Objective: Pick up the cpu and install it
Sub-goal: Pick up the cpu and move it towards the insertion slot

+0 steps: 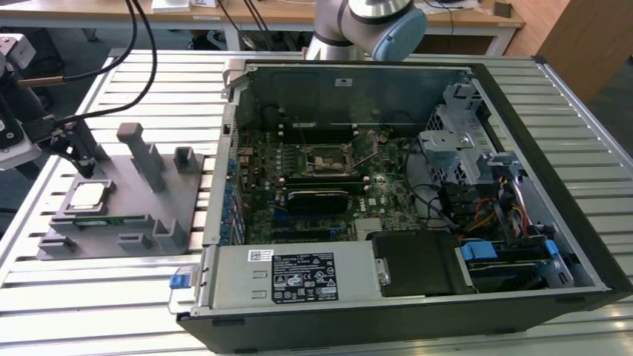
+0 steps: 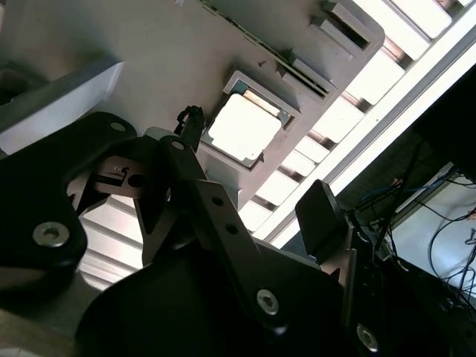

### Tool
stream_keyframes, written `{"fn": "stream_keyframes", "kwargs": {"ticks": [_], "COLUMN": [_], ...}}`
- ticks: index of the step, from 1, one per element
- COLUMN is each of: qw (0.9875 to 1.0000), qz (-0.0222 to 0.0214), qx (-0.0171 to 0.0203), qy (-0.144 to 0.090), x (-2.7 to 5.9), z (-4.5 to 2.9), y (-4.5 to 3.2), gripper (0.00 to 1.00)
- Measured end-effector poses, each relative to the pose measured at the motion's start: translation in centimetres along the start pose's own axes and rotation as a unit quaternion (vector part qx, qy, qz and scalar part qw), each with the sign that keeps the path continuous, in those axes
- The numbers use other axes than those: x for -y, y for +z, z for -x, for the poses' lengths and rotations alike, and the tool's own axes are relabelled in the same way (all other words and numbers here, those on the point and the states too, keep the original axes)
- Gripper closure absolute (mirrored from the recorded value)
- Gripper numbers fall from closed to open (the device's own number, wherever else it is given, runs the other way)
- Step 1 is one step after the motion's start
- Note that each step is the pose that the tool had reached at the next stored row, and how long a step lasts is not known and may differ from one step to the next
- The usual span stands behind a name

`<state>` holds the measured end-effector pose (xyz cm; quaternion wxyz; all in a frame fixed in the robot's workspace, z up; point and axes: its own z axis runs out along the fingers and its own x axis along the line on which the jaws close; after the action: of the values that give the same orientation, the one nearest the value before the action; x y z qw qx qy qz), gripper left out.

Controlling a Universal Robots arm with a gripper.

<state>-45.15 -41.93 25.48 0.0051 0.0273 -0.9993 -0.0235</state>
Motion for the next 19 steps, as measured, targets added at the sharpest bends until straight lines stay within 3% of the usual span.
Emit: {"fn": "stream_keyframes", "kwargs": {"ticks": [19], "qw": [1.0], "qz": [0.0], "qx": [0.0], "qy": [0.0], "x": [0.04], "z": [0.01], "y": [0.95], "gripper": [0.24]}}
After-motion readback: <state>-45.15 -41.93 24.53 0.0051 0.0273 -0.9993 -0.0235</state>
